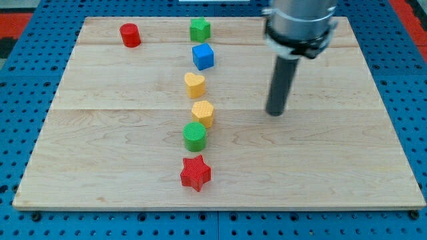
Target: Place the green circle diagonally to yellow hexagon
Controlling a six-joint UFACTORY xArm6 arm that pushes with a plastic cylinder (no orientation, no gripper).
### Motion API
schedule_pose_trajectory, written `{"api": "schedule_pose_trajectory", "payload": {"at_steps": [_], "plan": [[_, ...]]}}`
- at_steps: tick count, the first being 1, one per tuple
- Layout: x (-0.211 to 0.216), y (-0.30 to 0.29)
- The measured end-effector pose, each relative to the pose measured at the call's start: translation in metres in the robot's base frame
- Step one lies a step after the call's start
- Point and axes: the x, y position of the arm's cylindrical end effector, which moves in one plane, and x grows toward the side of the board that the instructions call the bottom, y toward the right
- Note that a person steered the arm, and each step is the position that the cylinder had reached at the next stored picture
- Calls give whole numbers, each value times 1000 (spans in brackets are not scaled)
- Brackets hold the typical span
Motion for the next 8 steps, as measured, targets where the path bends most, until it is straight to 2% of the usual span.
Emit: {"api": "schedule_pose_trajectory", "payload": {"at_steps": [1, 2, 3, 4, 5, 6, 7, 8], "plan": [[-11, -76], [23, -147], [38, -244], [32, -222], [-12, -179], [-56, -63], [10, -27], [48, -27]]}}
